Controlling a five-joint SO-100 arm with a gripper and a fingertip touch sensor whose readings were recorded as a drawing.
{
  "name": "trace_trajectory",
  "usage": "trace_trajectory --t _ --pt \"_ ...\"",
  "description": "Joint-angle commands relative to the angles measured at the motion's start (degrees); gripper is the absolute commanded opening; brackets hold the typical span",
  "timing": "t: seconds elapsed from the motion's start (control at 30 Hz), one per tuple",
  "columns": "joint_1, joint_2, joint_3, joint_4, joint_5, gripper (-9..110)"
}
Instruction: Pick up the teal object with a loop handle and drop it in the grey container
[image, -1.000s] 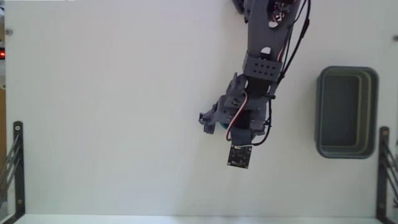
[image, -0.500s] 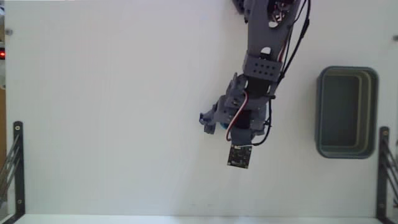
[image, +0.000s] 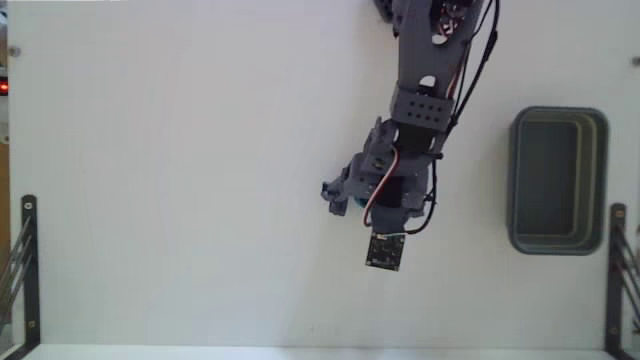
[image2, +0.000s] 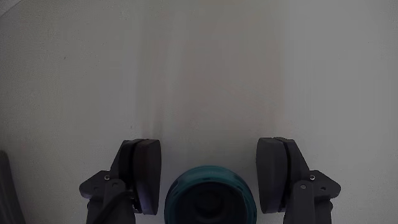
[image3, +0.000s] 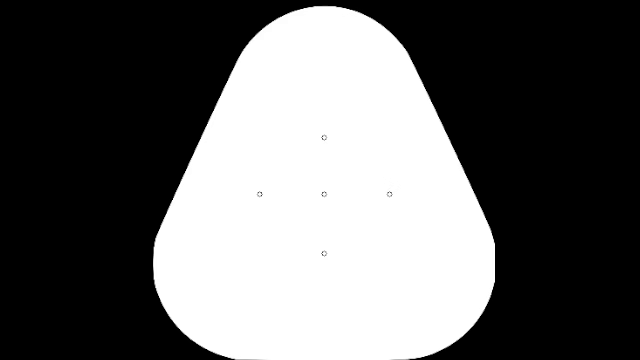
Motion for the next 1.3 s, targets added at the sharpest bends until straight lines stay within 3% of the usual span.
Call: trace_trajectory --t 0.0,1.27 --pt "0.68 1.15 0.57 -0.66 0.26 92" --pt "0.68 1.15 0.57 -0.66 0.26 81"
